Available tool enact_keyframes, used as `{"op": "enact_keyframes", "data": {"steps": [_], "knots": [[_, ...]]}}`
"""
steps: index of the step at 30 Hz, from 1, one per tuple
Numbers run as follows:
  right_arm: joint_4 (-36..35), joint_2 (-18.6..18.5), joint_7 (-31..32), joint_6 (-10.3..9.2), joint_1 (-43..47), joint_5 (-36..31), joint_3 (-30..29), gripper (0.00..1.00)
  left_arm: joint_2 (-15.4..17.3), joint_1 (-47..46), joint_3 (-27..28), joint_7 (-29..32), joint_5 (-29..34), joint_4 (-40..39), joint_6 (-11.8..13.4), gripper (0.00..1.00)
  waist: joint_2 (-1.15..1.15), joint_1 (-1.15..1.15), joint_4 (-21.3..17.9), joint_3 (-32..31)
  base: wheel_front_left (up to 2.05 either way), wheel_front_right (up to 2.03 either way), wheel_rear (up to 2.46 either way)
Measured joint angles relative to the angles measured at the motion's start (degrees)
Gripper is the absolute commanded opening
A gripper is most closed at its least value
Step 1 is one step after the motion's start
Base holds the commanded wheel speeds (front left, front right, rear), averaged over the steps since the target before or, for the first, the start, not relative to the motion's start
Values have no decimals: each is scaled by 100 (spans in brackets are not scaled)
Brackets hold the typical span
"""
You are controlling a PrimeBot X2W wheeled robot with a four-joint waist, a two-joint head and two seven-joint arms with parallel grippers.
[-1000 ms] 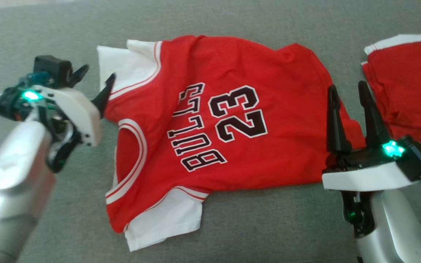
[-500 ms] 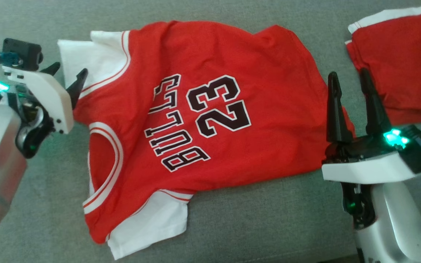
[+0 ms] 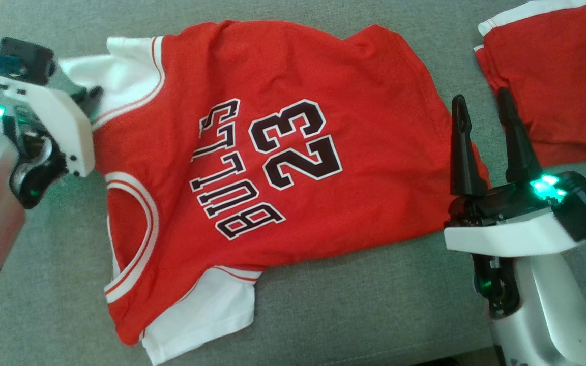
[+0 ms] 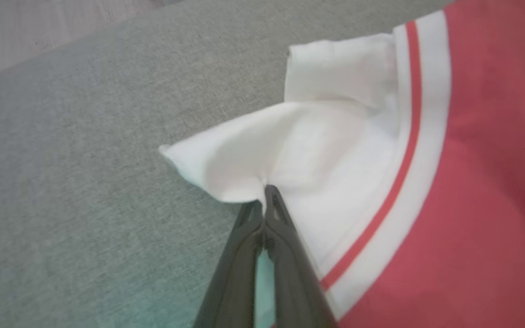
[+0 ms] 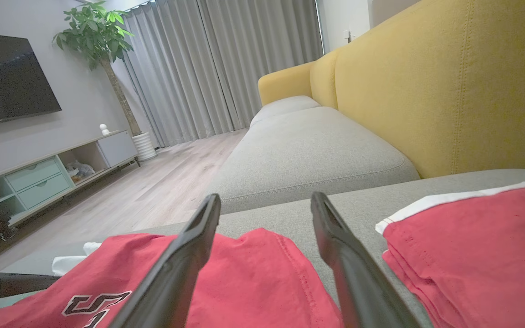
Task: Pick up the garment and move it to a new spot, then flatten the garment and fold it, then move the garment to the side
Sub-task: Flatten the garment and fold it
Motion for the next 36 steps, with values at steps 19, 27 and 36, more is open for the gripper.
{"op": "enact_keyframes", "data": {"steps": [19, 27, 36], "knots": [[-1, 0, -18, 0, -106, 52, 204, 100, -175, -1940, 83, -2953, 1343, 1679, 314, 14, 0, 0, -261, 267, 0, 0, 0], [1, -2, -16, 0, -125, 91, 179, 100, -459, -2269, 83, -3543, 1537, 2014, 510, 100, 0, 0, -184, 254, 0, 0, 0], [109, -3, -18, 0, -161, 10, -19, 100, -621, -1828, 576, -3628, 1530, 1441, 411, 100, 0, 0, 173, -112, 0, 0, 0]]}}
